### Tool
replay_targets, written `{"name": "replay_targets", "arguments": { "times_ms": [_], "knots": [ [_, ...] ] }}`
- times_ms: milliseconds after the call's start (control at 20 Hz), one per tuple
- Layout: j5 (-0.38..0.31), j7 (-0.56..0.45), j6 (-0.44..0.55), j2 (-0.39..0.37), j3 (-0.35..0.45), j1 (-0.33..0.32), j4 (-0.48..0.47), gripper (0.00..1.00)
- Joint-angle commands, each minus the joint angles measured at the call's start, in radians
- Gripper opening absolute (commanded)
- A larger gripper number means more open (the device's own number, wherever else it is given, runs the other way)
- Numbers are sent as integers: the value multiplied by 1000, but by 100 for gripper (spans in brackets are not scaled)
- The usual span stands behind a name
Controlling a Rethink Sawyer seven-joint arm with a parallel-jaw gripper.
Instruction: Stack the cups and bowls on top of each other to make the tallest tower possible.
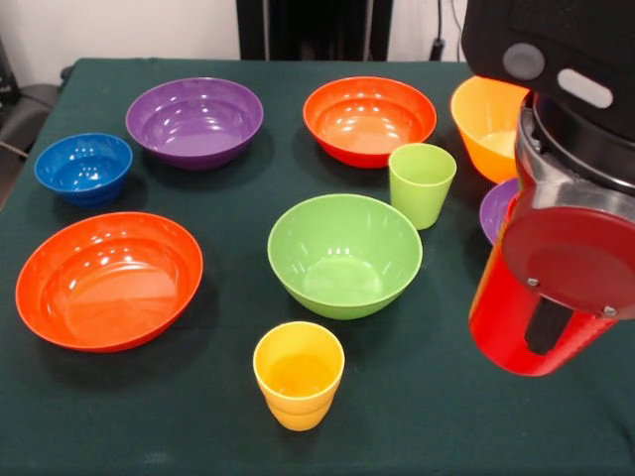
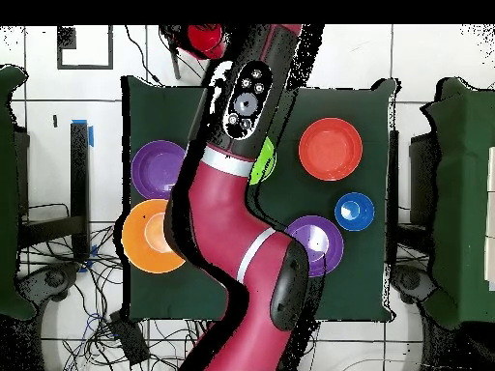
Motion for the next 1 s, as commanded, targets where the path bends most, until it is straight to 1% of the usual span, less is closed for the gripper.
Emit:
{"name": "replay_targets", "arguments": {
  "times_ms": [50, 500, 650, 1000],
  "knots": [
    [-134, -337, 51, 22, -11, -23, -100, 0],
    [-165, -350, 32, 25, 13, -31, -100, 0],
    [-190, -371, 26, 25, 15, -33, -94, 0],
    [-225, -412, 10, 39, 55, -39, -100, 0]
  ]
}}
